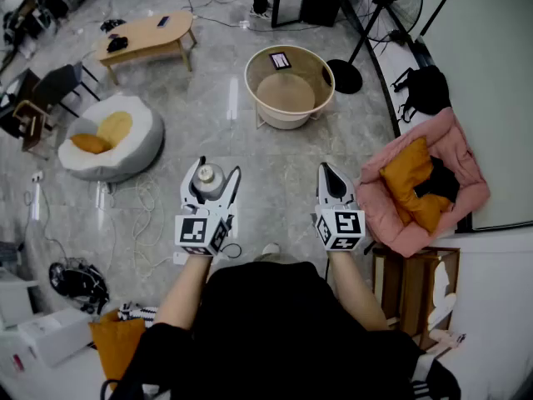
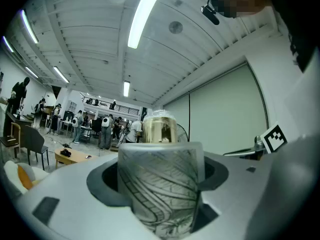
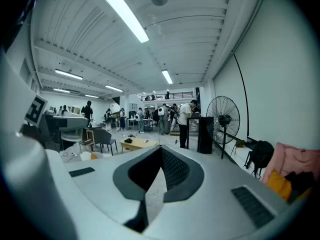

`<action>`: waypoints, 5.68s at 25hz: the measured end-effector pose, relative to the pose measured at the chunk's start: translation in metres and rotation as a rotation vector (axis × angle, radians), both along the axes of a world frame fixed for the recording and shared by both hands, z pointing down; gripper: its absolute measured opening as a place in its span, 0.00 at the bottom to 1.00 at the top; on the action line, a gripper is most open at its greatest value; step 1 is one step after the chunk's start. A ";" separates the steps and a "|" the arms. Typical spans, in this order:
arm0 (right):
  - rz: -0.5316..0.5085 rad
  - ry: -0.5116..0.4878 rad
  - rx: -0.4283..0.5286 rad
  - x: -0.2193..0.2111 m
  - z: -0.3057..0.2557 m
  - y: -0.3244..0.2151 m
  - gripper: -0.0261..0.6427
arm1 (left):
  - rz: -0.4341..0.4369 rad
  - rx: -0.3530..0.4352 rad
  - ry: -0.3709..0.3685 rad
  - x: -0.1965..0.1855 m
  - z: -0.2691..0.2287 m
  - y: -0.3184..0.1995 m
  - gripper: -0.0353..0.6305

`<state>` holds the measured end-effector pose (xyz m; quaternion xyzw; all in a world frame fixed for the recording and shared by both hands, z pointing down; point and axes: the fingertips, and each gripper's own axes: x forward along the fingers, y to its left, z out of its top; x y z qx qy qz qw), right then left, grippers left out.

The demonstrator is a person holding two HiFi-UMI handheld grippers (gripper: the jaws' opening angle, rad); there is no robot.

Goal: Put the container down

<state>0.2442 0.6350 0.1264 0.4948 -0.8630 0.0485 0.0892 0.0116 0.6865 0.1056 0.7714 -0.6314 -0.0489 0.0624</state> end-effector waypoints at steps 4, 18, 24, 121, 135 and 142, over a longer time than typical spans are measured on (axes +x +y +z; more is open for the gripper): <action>-0.022 -0.042 -0.004 0.009 -0.001 0.003 0.07 | -0.026 -0.004 0.026 0.009 -0.004 0.007 0.58; -0.052 -0.064 0.009 0.028 0.006 0.004 0.07 | -0.039 0.006 0.005 0.014 0.001 -0.004 0.58; -0.044 -0.041 -0.010 0.022 0.020 -0.030 0.07 | -0.015 0.002 0.009 0.009 0.016 -0.045 0.58; -0.020 0.124 -0.261 -0.109 0.255 -0.782 0.07 | 0.290 -0.261 -0.083 -0.034 0.285 -0.821 0.58; 0.025 0.116 -0.440 -0.159 0.450 -0.784 0.07 | 0.479 -0.285 -0.225 -0.055 0.515 -0.902 0.58; 0.055 0.107 -0.458 -0.153 0.517 -0.800 0.07 | 0.537 -0.277 -0.235 -0.022 0.601 -0.914 0.58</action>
